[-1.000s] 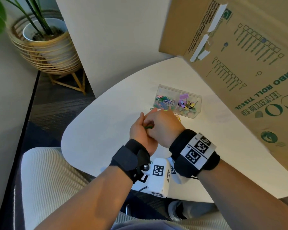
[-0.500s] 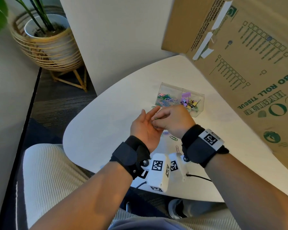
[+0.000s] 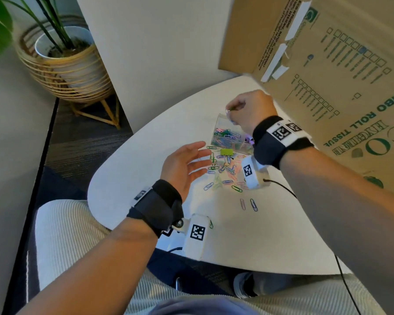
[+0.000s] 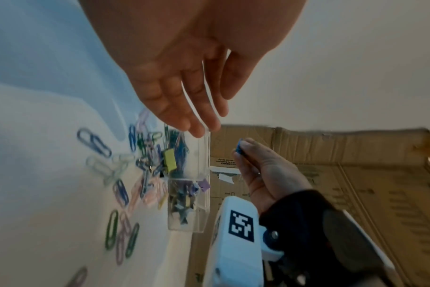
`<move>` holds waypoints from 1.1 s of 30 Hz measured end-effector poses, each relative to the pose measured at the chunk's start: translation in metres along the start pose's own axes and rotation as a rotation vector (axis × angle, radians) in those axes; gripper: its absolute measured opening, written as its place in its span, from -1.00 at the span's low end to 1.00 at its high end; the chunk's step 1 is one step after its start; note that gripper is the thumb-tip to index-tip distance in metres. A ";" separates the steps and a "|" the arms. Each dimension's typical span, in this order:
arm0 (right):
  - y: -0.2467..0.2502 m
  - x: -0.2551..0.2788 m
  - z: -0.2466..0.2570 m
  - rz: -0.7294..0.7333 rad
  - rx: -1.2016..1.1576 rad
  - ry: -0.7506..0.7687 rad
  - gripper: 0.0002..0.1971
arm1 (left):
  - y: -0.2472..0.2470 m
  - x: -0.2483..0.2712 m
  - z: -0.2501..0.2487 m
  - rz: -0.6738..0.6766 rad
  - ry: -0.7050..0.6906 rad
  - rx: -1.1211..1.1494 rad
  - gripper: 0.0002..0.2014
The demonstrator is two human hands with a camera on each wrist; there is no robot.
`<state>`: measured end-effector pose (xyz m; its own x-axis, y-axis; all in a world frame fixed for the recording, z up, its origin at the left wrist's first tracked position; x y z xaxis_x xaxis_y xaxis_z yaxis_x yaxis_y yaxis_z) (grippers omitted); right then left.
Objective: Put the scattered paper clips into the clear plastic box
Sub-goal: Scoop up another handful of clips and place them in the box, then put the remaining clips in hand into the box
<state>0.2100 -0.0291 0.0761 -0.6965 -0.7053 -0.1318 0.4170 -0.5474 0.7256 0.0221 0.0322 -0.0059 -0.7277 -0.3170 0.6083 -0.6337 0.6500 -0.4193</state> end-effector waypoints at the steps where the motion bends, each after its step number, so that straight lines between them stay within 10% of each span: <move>1: -0.005 -0.004 -0.002 0.078 0.092 -0.005 -0.86 | 0.001 0.004 -0.006 -0.017 -0.037 -0.059 -0.76; 4: -0.014 -0.003 -0.009 0.236 0.232 -0.028 -0.75 | 0.001 0.014 -0.019 -0.065 -0.143 -0.333 -0.79; 8: 0.010 0.023 0.000 0.037 0.098 0.050 -0.83 | -0.001 0.021 -0.014 -0.036 -0.236 -0.926 -0.78; 11: 0.020 0.067 0.000 -0.051 -0.051 0.023 -0.88 | -0.009 0.025 0.017 0.098 -0.120 -1.482 -0.89; 14: -0.003 0.113 -0.017 0.184 -0.066 -0.097 -0.84 | -0.013 0.025 0.049 0.201 0.028 -1.833 -0.75; 23: -0.052 0.168 -0.068 0.697 0.165 -0.314 -0.62 | -0.036 -0.009 0.050 0.087 -0.030 -1.965 -0.80; 33: -0.051 0.118 -0.059 0.402 0.097 -0.153 -0.79 | -0.033 -0.034 -0.011 -0.177 -0.198 -1.913 -0.78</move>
<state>0.1412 -0.1113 -0.0162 -0.5717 -0.7748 0.2701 0.6206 -0.1930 0.7600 0.0705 0.0287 -0.0052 -0.7994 -0.4261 0.4236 0.2920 0.3406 0.8937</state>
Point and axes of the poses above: each hand's wrist, its own x-axis away from the middle knuckle, its own y-axis out of the back of the hand, z = x × y, the point moved 6 cm from there along -x, towards the middle knuckle, and after that the axes turned 14 degrees about y, right-handed, at the moved point
